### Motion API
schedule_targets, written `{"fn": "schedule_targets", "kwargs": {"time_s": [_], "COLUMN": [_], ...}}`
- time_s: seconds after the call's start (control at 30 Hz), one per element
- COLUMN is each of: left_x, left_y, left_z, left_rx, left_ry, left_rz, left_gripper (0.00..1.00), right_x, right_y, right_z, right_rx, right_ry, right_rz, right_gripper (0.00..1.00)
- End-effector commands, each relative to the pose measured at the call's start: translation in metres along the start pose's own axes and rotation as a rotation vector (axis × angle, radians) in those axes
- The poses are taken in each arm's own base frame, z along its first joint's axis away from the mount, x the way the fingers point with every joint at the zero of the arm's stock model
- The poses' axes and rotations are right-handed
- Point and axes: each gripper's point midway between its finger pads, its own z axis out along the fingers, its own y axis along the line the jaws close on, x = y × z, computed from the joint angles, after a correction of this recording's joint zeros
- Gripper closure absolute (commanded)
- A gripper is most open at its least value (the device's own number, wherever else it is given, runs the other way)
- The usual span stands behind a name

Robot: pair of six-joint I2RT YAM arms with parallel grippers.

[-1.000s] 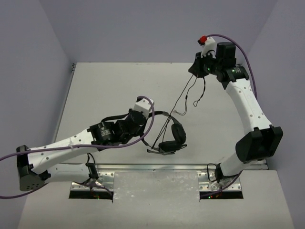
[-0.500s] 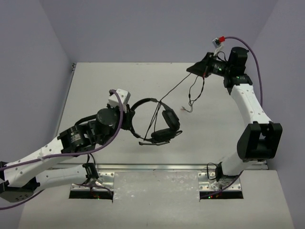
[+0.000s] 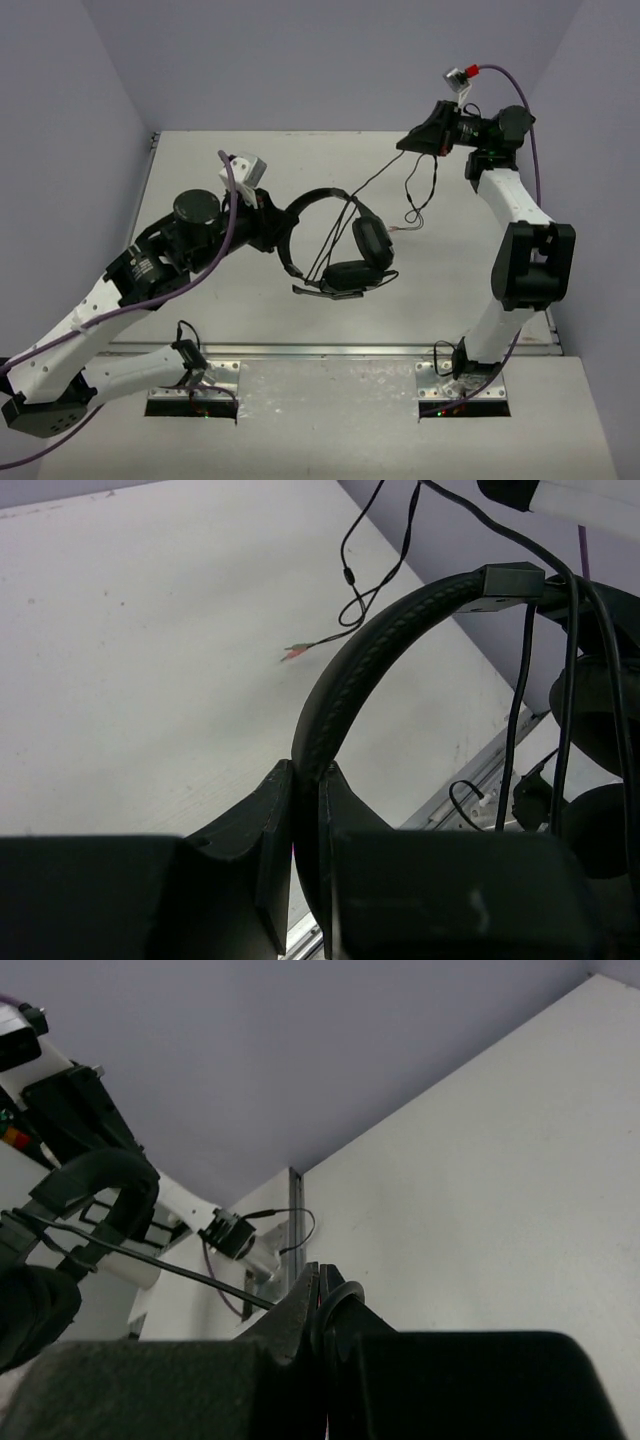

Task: Wrap the headphones

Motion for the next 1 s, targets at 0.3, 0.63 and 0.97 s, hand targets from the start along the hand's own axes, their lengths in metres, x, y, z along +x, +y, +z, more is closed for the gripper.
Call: {"fn": "schedule_targets", "kwargs": {"time_s": [0.3, 0.63, 0.97], "left_x": [-0.057, -0.073, -0.159], "left_y": [0.065, 0.067, 0.114], "left_z": [0.028, 0.025, -0.010], "left_rx": [0.053, 0.227, -0.047], "left_ry": [-0.083, -0.121, -0.362], "left_rz": [-0.264, -0.346, -0.478], "left_gripper": [1.00, 1.00, 1.00], "right_x": [-0.014, -0.011, 0.030], "right_y": [0.033, 0.025, -0.053], "right_z": [-0.009, -0.011, 0.038], "right_rx": [-0.053, -0.048, 0.352], "right_ry": [0.073, 0.077, 0.038], "right_rz": [-0.186, -0.197, -0.127], "right_gripper": [0.99, 0.99, 0.99]}}
